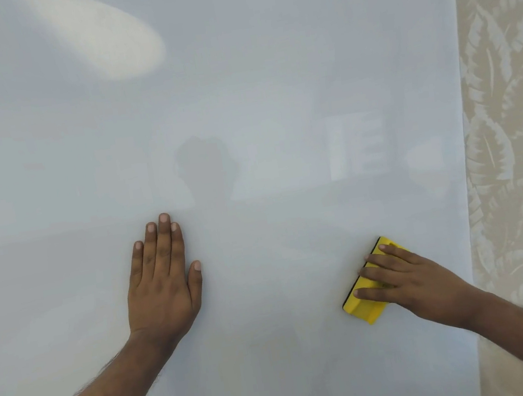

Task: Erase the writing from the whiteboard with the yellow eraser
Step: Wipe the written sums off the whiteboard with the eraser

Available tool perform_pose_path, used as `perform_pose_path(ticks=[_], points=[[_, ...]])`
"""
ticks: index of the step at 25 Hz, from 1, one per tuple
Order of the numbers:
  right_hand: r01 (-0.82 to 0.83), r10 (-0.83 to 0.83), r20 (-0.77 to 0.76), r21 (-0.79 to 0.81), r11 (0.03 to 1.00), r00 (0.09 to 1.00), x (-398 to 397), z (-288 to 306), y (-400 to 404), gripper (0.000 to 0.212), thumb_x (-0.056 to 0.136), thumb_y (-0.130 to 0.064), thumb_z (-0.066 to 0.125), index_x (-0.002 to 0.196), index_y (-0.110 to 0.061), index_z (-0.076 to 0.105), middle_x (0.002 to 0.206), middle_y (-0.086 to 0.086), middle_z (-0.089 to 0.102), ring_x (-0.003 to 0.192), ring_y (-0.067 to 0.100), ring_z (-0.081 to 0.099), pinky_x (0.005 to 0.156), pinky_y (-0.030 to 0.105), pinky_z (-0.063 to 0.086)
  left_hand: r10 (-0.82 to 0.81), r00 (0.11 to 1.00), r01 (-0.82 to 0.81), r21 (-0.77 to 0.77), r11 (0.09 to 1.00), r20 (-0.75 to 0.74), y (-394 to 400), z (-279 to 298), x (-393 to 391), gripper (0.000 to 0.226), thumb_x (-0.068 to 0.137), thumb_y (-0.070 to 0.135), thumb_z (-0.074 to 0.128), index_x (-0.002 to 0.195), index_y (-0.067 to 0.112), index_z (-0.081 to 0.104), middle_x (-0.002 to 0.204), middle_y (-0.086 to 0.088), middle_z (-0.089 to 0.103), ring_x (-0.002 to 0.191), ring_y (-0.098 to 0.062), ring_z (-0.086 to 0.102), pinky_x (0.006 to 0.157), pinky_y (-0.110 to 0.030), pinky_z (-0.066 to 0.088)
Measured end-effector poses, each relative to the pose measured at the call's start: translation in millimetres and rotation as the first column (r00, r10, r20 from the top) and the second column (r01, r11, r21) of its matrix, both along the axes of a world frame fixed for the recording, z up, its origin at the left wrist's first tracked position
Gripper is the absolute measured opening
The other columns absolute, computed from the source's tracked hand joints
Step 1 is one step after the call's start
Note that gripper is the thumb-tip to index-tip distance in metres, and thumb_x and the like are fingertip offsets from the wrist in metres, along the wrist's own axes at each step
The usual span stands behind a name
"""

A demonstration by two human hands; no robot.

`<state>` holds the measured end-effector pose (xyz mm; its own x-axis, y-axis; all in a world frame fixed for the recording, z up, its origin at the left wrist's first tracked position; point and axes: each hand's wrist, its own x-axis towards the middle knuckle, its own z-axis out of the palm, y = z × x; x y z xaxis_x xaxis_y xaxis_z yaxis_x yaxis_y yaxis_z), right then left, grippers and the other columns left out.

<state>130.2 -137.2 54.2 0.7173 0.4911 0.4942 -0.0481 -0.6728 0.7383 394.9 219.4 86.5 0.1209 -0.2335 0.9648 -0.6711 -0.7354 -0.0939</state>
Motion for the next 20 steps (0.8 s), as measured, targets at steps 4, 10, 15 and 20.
perform_pose_path(ticks=[4,10,15,20], points=[[0.024,-0.025,0.016,0.076,0.997,1.0,-16,6,-13,0.05,0.088,-0.01,0.049,0.132,-0.035,0.052,0.131,-0.004,0.058,0.128,0.026,0.05,0.113,0.046,0.027,0.005,1.0,-0.005,-0.006,1.0,0.006,0,-1,-1,0.066,0.103,0.034,0.03,0.158,-0.001,0.019,0.169,-0.014,0.014,0.158,-0.027,0.009,0.129,-0.043,0.006],[0.039,-0.109,0.175,0.362,0.932,0.979,-26,-9,-16,0.038,0.101,-0.038,0.031,0.131,-0.03,0.052,0.125,0.004,0.063,0.12,0.031,0.056,0.111,0.048,0.03,0.002,1.0,-0.002,-0.037,0.999,0.006,-6,-3,-2,0.066,0.103,0.034,0.028,0.159,0.001,0.015,0.169,-0.015,0.011,0.159,-0.027,0.006,0.129,-0.045,0.007],[-0.003,-0.092,0.208,0.418,0.908,0.974,-7,-9,13,0.042,0.093,-0.033,0.047,0.134,-0.027,0.054,0.124,0.005,0.063,0.118,0.033,0.056,0.109,0.047,0.032,-0.003,1.0,0.003,-0.071,0.997,0.004,-15,-7,-4,0.067,0.103,0.033,0.028,0.159,0.0,0.013,0.169,-0.017,0.011,0.158,-0.029,0.005,0.129,-0.046,0.007],[-0.11,-0.043,0.286,0.498,0.86,0.957,38,-25,80,0.041,0.092,-0.028,0.054,0.133,-0.024,0.058,0.124,0.004,0.064,0.114,0.033,0.059,0.105,0.049,0.038,-0.021,1.0,0.02,-0.049,0.999,-0.004,-14,-9,-3,0.069,0.103,0.035,0.029,0.16,0.0,0.011,0.17,-0.016,0.009,0.158,-0.03,0.006,0.129,-0.045,0.005]])
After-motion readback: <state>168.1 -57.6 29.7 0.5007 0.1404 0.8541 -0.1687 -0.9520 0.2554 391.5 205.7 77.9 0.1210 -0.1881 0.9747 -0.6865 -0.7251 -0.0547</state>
